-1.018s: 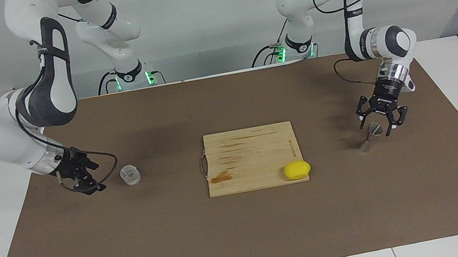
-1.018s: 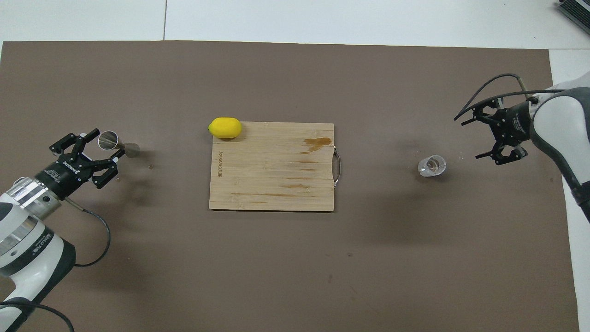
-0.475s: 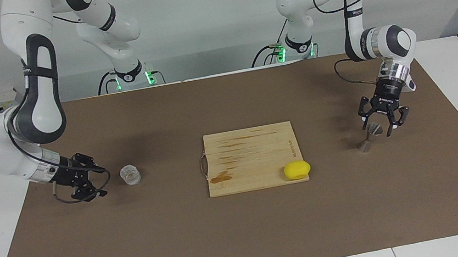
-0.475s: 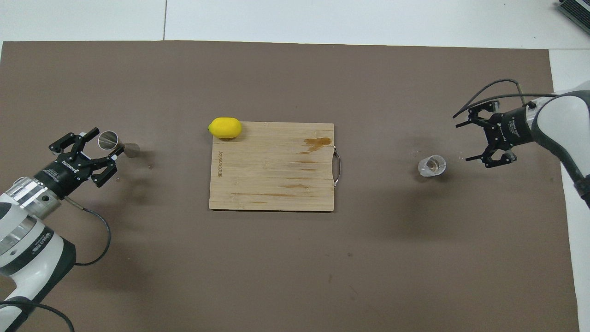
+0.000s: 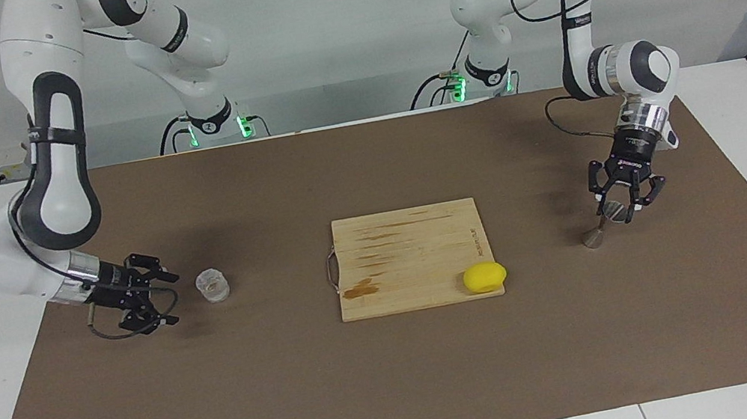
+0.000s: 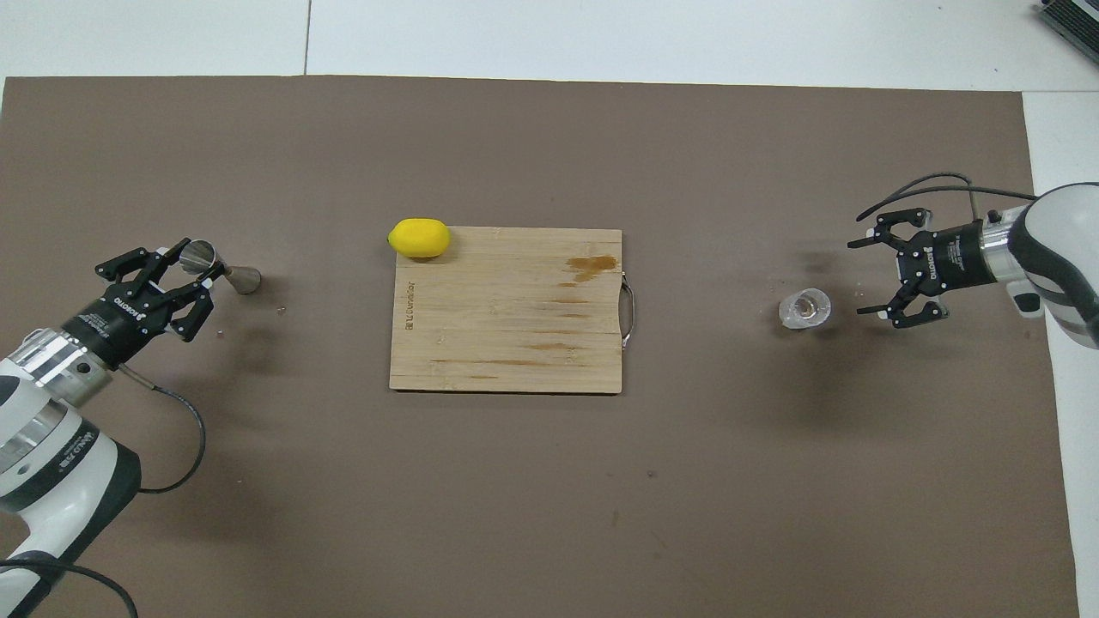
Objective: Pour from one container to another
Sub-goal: 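Grasp the metal cup with the left gripper while the right gripper approaches the glass, then carry the metal cup over the board while the right gripper grasps the glass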
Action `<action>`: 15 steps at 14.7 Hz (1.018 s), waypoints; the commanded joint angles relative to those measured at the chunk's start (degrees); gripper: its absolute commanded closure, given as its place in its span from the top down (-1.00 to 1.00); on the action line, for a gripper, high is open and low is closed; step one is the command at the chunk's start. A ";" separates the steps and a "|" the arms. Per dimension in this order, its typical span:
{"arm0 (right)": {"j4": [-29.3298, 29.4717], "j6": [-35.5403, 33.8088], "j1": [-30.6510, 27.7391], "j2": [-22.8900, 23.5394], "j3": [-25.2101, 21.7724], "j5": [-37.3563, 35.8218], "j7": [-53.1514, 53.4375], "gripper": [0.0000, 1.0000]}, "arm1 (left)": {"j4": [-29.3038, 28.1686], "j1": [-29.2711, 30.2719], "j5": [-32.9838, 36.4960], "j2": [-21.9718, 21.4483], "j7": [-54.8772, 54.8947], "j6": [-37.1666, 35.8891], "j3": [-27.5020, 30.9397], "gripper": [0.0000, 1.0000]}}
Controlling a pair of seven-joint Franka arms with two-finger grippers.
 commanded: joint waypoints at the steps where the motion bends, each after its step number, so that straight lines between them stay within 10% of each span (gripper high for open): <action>1: -0.55 -0.15 -1.29 1.14 0.65 3.30 -2.71 1.00 | 0.94 -0.23 -1.22 0.64 1.83 0.61 0.02 -1.00; 15: -3.89 -0.68 -1.46 0.00 0.39 4.28 -10.09 1.00 | 2.87 -19.54 0.53 -8.85 -1.68 11.93 -0.95 -1.00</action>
